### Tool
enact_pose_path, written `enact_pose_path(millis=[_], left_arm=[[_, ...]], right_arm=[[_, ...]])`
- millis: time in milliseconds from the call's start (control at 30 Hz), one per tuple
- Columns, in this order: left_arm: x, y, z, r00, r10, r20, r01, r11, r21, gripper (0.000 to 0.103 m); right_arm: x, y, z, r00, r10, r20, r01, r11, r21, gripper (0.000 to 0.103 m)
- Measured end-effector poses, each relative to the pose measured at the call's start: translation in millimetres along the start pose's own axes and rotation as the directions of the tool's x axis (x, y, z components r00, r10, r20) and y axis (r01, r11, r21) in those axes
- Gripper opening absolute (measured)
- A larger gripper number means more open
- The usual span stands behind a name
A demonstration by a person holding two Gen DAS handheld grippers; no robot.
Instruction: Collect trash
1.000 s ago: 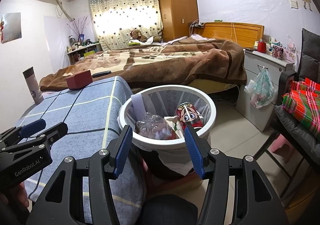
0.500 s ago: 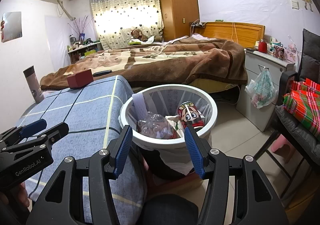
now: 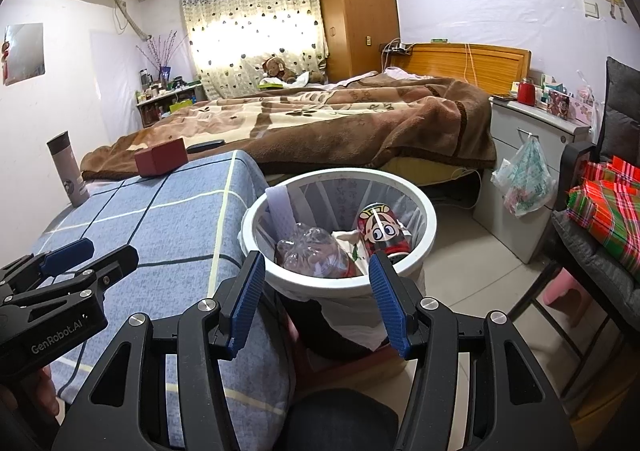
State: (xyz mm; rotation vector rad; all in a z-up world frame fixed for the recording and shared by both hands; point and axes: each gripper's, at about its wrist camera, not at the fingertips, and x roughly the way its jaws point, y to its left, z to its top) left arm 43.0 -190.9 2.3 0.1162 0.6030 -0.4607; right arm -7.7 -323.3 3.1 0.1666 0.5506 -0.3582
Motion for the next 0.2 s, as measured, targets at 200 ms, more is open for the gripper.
enact_pose_path(millis=[200], left_arm=[[-0.2,-0.1,0.5,1.000,0.002,0.002,-0.002,1.000,-0.002,0.067]], right_arm=[[-1.1,2.3,-1.0,1.000,0.001,0.000,-0.001,1.000,-0.003,0.056]])
